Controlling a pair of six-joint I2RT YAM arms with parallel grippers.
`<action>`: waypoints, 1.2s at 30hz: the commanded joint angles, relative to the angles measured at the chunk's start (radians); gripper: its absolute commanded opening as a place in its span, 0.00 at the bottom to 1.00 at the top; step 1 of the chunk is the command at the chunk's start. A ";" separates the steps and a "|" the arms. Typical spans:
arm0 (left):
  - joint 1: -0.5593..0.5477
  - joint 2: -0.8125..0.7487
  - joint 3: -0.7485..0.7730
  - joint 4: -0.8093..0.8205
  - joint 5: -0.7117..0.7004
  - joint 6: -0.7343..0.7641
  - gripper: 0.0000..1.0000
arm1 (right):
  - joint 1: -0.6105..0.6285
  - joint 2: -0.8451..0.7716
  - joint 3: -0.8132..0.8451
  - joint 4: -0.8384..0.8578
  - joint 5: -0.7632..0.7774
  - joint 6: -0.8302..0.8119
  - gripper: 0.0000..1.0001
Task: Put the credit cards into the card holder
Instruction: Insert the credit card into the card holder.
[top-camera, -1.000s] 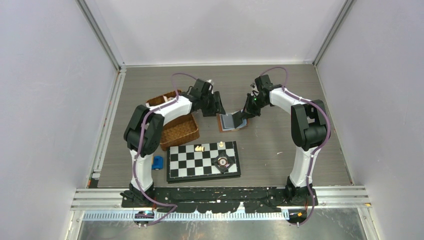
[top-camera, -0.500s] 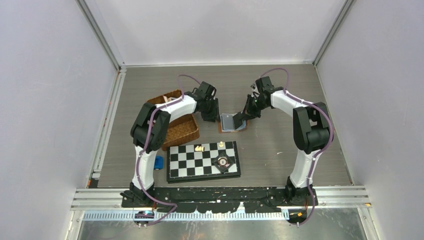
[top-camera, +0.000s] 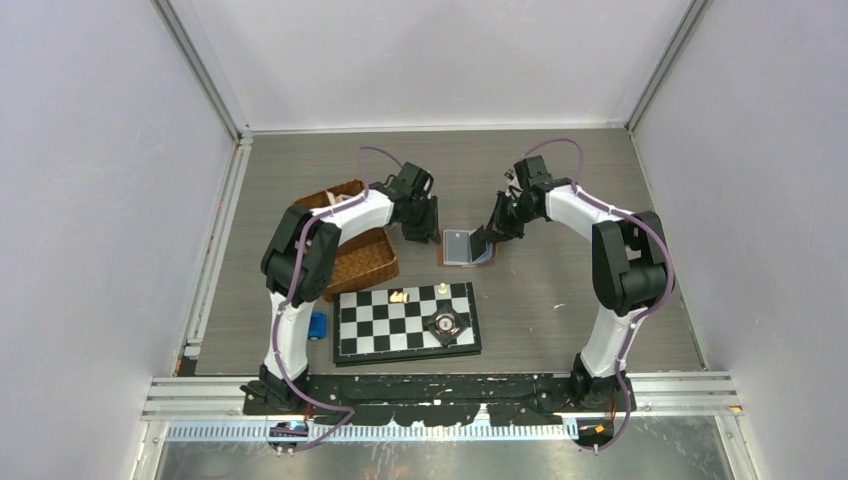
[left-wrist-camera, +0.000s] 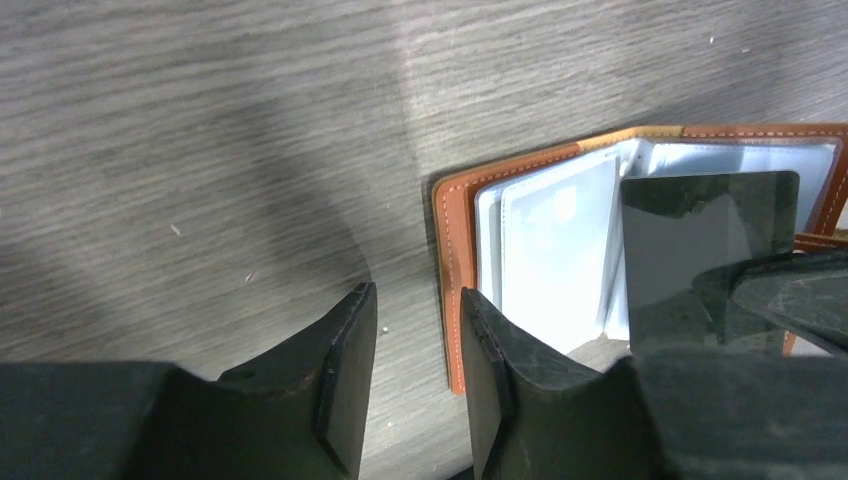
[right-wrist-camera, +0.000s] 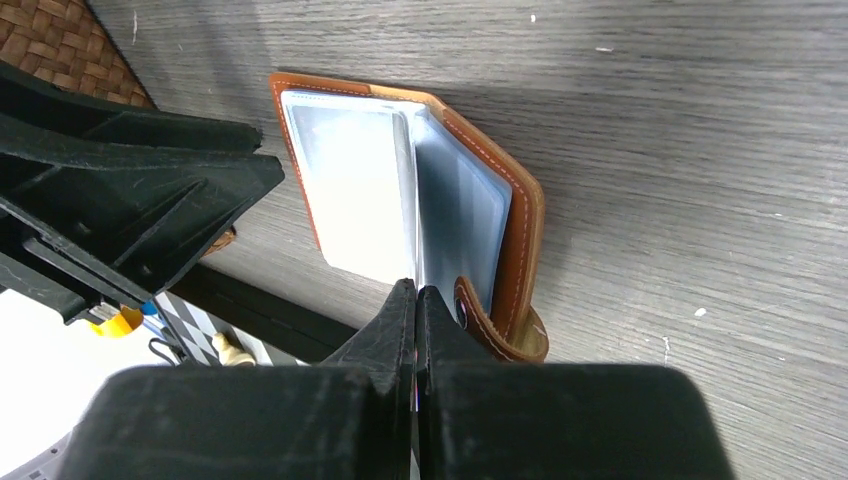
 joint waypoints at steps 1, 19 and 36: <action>-0.004 -0.108 -0.027 0.052 -0.004 0.006 0.40 | 0.003 -0.068 -0.003 0.020 0.009 0.012 0.01; -0.040 -0.004 0.100 -0.061 0.017 0.062 0.52 | 0.000 -0.063 -0.020 0.036 -0.013 0.015 0.00; -0.060 0.080 0.173 -0.173 -0.061 0.122 0.45 | 0.000 -0.028 -0.026 0.060 -0.037 0.016 0.00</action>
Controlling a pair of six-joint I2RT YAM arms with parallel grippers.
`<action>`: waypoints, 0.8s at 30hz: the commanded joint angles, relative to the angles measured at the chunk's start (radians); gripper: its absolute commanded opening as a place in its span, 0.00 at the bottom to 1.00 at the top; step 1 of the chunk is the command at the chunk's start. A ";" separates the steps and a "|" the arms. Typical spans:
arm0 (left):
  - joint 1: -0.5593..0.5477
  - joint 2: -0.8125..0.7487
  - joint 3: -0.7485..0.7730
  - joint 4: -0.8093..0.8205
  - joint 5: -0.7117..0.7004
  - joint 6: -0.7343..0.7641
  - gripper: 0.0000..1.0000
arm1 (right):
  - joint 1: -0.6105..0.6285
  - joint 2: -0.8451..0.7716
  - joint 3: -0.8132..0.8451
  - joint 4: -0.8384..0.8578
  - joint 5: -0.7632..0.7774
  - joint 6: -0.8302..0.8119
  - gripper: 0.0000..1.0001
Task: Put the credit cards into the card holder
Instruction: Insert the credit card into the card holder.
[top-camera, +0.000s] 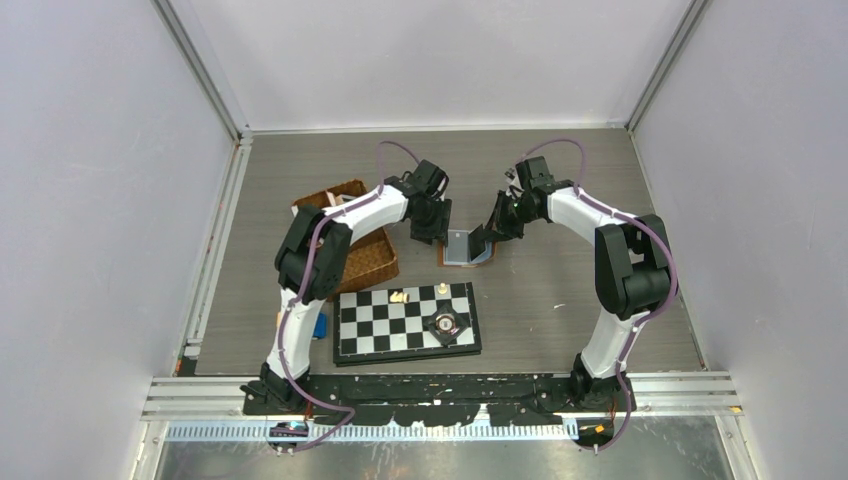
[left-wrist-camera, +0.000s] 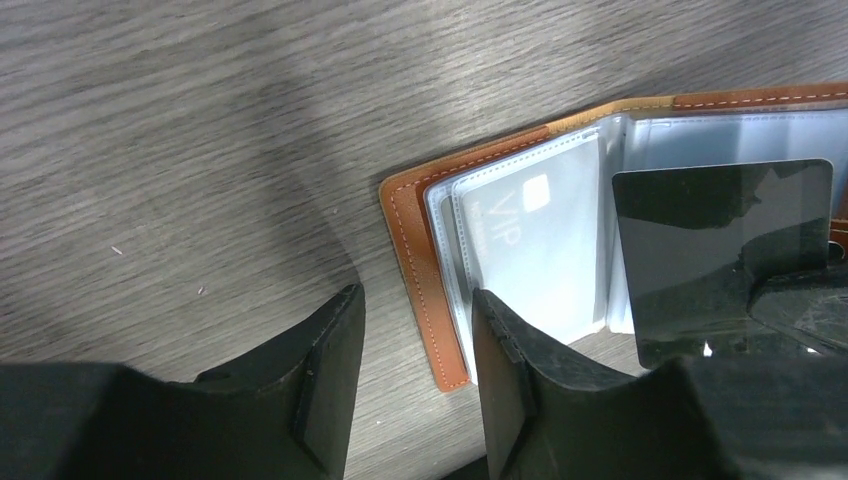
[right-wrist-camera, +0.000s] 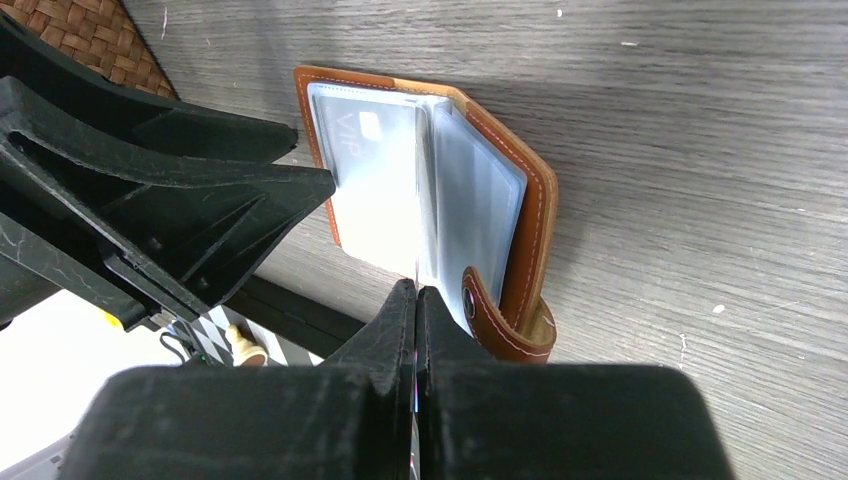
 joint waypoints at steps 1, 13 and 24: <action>-0.007 0.020 0.039 -0.032 -0.028 0.027 0.45 | 0.000 0.008 0.000 0.030 -0.016 0.004 0.00; -0.007 0.038 0.048 -0.049 -0.036 0.039 0.42 | 0.001 0.031 -0.004 0.027 -0.006 -0.002 0.00; -0.007 0.048 0.058 -0.054 -0.036 0.048 0.39 | 0.001 0.055 -0.023 0.073 -0.017 -0.009 0.00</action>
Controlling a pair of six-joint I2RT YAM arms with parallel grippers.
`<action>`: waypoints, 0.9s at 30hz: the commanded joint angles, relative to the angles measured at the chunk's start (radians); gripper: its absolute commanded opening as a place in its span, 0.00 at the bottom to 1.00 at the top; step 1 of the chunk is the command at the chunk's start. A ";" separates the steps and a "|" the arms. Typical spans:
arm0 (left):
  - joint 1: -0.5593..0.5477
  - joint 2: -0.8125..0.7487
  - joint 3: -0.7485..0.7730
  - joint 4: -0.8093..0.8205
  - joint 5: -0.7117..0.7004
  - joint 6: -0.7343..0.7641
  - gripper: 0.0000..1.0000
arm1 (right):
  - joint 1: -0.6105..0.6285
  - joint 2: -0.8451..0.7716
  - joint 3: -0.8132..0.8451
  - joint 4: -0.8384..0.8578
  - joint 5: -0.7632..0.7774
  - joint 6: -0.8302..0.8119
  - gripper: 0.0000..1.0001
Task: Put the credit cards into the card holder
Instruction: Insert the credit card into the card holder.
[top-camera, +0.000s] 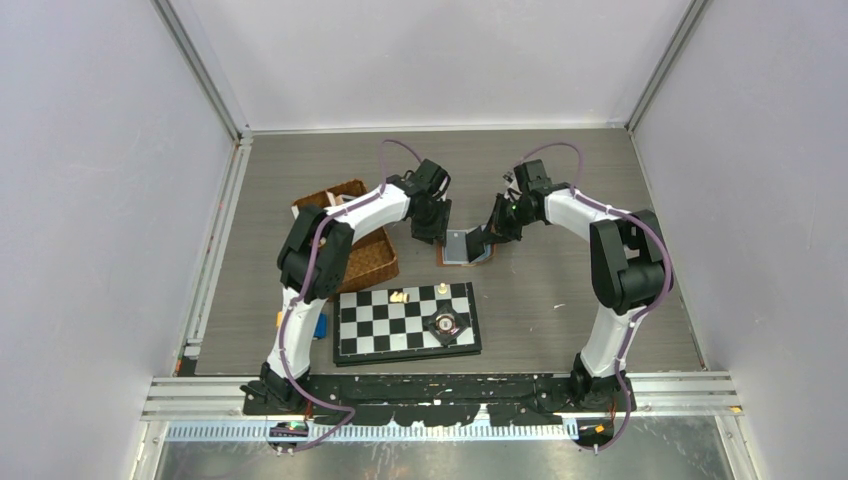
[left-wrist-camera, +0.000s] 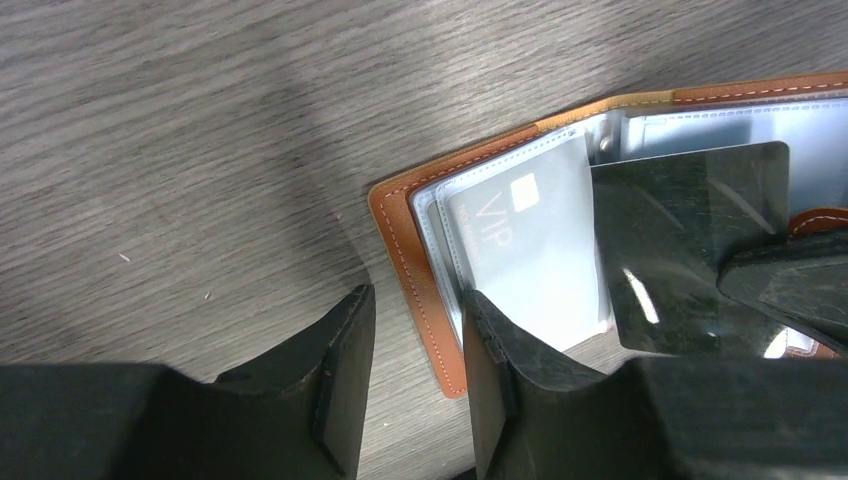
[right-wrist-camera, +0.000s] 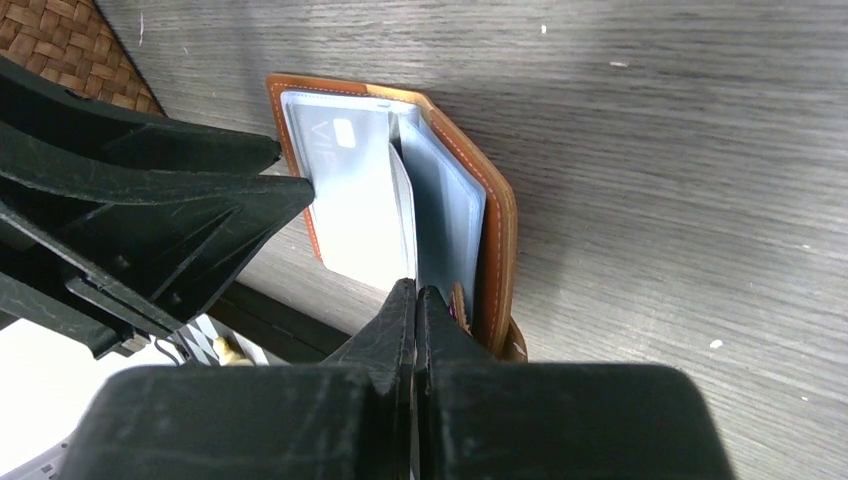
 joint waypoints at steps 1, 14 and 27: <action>-0.005 0.031 0.028 -0.028 -0.021 0.024 0.38 | 0.001 0.022 -0.015 0.044 -0.014 -0.009 0.00; -0.004 0.046 0.047 -0.045 -0.046 0.034 0.36 | 0.001 0.030 -0.043 0.082 0.028 -0.041 0.00; -0.005 0.048 0.057 -0.052 -0.048 0.036 0.34 | 0.003 0.046 -0.080 0.155 0.026 -0.031 0.00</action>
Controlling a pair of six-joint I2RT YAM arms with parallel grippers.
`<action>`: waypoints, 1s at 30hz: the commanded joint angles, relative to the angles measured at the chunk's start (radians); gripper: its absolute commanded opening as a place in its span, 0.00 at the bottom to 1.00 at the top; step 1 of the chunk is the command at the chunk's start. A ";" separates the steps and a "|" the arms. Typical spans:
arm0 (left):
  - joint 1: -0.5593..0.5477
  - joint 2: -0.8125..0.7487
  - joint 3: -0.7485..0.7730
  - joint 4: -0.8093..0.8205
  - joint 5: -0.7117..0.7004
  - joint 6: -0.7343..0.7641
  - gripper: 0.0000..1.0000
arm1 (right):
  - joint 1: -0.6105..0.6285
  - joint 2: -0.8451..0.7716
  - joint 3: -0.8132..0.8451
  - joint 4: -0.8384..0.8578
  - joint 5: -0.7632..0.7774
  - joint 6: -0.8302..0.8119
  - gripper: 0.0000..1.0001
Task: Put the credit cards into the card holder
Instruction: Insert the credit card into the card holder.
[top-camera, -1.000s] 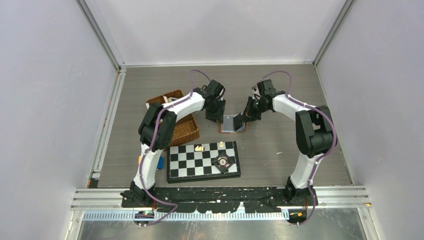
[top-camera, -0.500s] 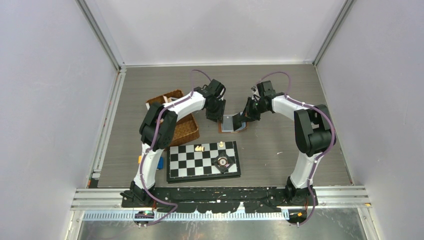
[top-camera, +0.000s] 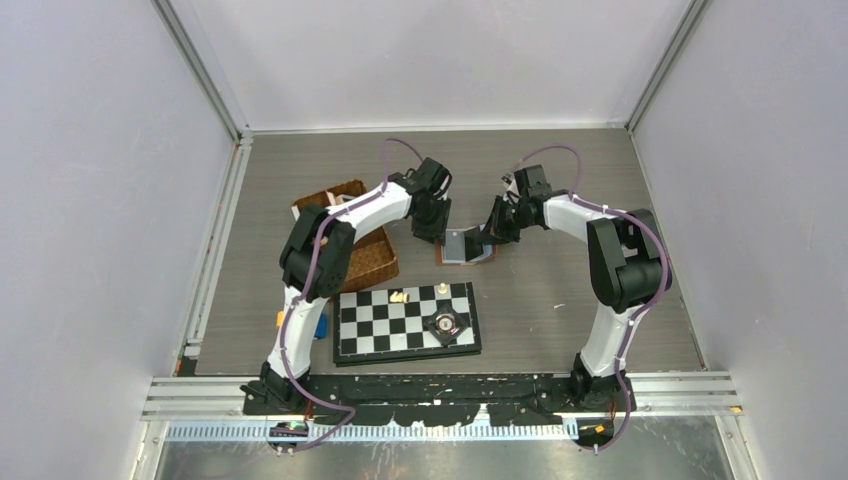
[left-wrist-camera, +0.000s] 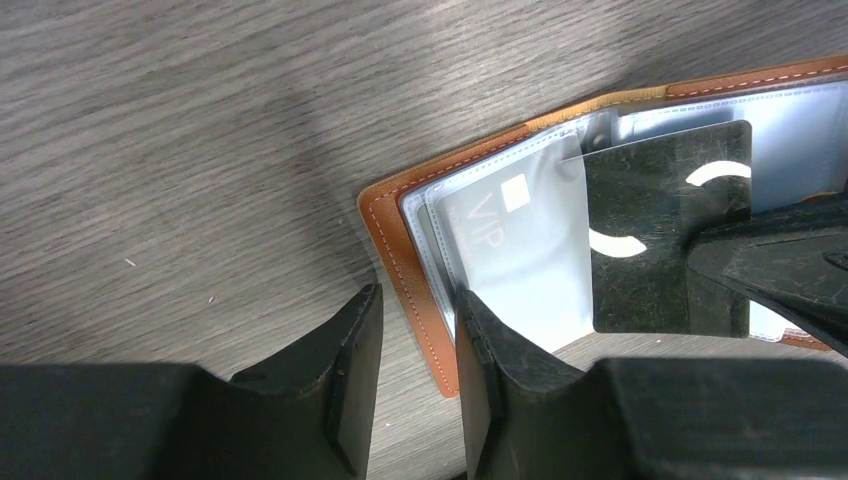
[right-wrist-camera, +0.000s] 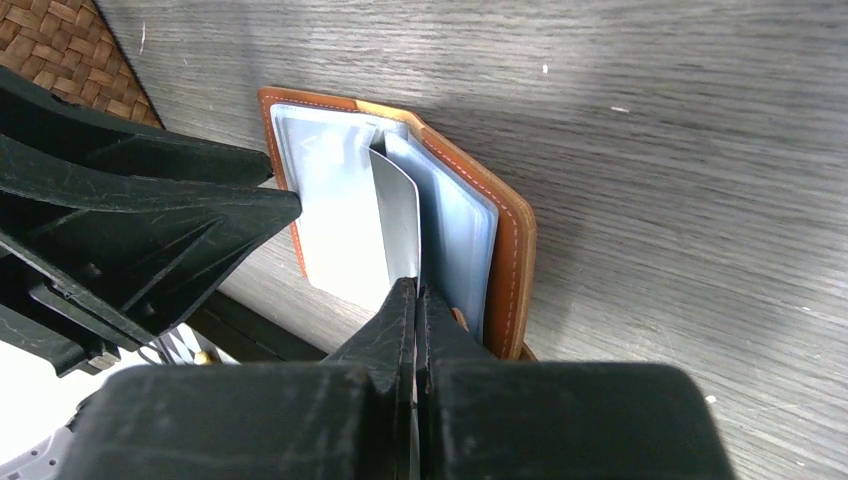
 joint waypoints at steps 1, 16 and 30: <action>-0.004 0.028 0.018 -0.020 -0.042 0.025 0.34 | 0.005 0.029 -0.027 0.037 0.039 -0.011 0.00; -0.004 0.020 0.009 -0.014 -0.015 0.014 0.30 | 0.012 0.055 -0.054 0.077 0.042 0.043 0.01; -0.002 0.012 0.013 -0.034 -0.075 0.038 0.29 | 0.013 -0.005 -0.030 -0.013 0.160 -0.013 0.01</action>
